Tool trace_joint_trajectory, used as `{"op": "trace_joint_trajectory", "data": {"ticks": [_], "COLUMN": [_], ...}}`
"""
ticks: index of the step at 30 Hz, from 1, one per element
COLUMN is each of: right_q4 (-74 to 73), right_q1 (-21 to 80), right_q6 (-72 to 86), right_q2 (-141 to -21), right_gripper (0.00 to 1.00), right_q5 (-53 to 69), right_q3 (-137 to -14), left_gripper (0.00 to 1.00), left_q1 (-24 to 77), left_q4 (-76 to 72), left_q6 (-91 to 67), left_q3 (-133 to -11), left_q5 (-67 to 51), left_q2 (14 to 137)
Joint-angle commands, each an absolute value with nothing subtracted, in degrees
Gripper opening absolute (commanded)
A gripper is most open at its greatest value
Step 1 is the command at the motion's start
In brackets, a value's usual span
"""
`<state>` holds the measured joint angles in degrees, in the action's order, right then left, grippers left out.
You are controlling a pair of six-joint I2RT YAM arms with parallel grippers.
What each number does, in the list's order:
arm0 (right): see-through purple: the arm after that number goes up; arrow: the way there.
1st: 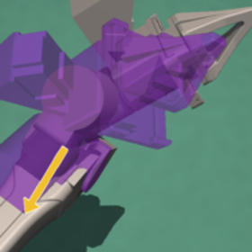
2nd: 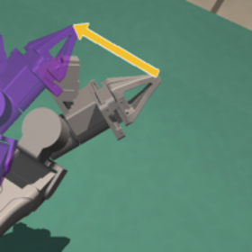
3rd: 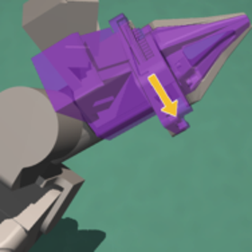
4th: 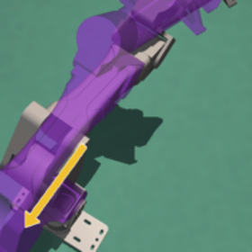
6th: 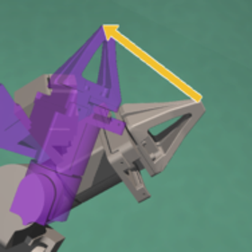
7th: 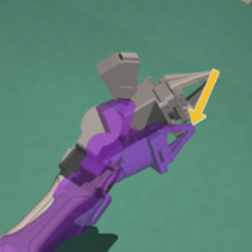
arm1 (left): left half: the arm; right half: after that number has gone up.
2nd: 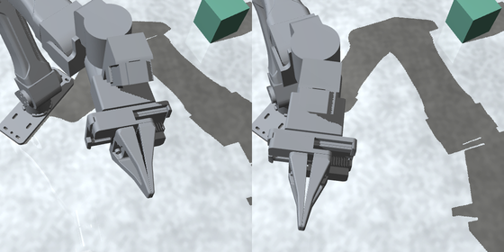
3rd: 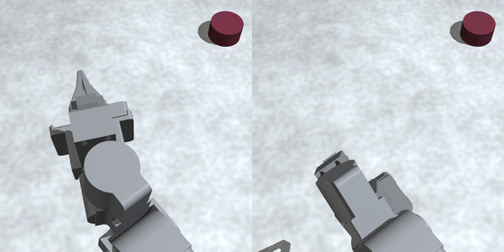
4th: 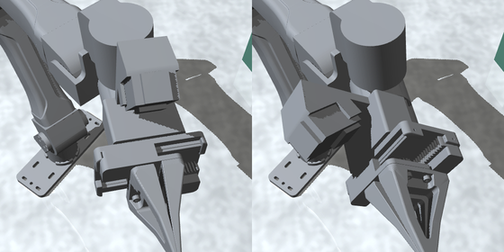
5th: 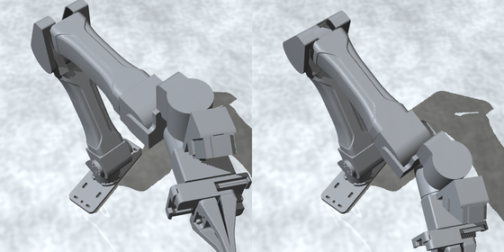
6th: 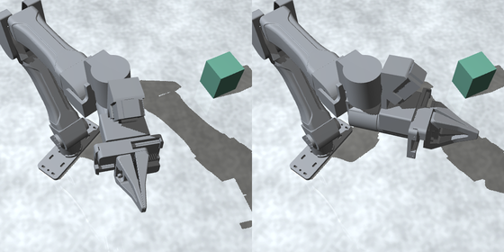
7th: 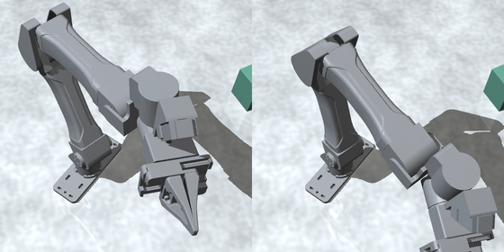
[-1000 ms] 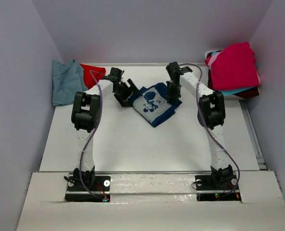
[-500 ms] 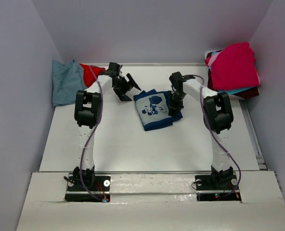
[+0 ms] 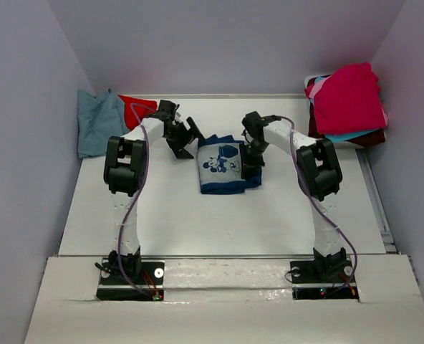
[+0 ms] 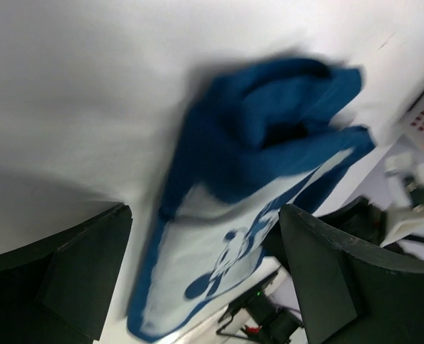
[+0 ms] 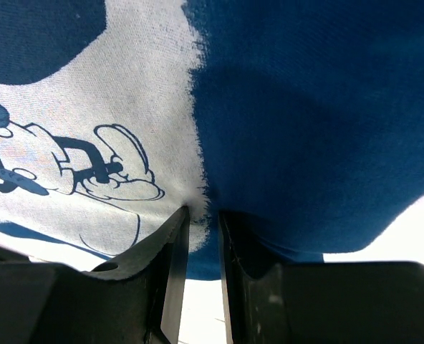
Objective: Fold and stack the t-shirts
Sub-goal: Fold the tshirt
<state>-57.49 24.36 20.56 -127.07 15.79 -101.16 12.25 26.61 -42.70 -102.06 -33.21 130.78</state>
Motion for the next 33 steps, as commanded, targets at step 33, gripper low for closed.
{"op": "trace_joint_trajectory", "data": {"ticks": [33], "right_q4": [-55.99], "right_q1": [24.35], "right_q6": [19.51], "right_q2": [-130.61], "right_gripper": [0.29], "right_q5": [19.86], "right_q3": [-102.83], "left_gripper": [0.99], "left_q1": [11.34], "left_q4": [25.66], "left_q6": [-23.03], "left_q3": [-80.15], "left_q5": [-45.08], "left_q2": [124.62]}}
